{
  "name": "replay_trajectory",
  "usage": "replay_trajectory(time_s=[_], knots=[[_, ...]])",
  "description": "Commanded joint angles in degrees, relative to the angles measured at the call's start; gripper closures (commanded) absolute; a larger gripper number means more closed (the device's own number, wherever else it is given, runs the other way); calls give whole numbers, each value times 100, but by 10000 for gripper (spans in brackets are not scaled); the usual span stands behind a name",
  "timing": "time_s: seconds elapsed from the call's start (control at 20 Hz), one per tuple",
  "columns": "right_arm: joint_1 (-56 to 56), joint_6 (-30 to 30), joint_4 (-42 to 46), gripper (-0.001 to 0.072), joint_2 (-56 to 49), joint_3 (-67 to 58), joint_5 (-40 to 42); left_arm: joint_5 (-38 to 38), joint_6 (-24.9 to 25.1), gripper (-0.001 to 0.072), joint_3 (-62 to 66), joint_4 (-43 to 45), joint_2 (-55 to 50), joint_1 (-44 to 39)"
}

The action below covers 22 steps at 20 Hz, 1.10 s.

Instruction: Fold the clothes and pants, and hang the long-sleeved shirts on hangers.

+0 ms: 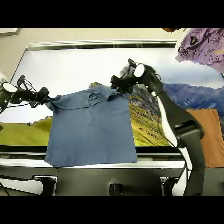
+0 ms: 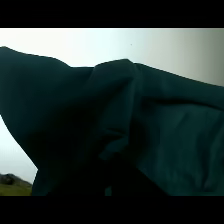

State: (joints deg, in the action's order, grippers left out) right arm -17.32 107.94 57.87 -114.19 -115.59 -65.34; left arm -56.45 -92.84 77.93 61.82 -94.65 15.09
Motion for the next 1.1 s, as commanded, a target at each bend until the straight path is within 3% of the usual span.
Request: replay_trajectory(time_s=[0.0, 0.15, 0.3, 0.4, 0.45, 0.5, 0.75, 1.05], knots=[[721, -984, -522, 332, 560, -2, -1248, -590, -13, 693, 219, -13, -26, 24], [1585, -1698, 306, 333, 1335, 216, -2656, -898, -15, 692, 417, -13, 120, 120], [2201, -2275, 142, 329, 2280, 1722, -3123, -922, -15, 692, 431, -13, 308, 164], [2321, -2573, 138, 315, 3005, 3414, -2664, -968, -15, 692, 431, -15, 345, 160], [2319, -2656, 114, 216, 3346, 4356, -2330, -1016, -15, 692, 428, -15, 343, 160], [2319, -2752, -66, 170, 3604, 5184, -2037, -1025, -15, 692, 428, -15, 343, 160], [2317, -3335, -1281, 180, 4382, 8122, -1025, -1023, -15, 692, 428, -15, 343, 162], [2317, -3980, -2070, 198, 4478, 9372, -570, -1019, -15, 692, 428, -13, 343, 162]])
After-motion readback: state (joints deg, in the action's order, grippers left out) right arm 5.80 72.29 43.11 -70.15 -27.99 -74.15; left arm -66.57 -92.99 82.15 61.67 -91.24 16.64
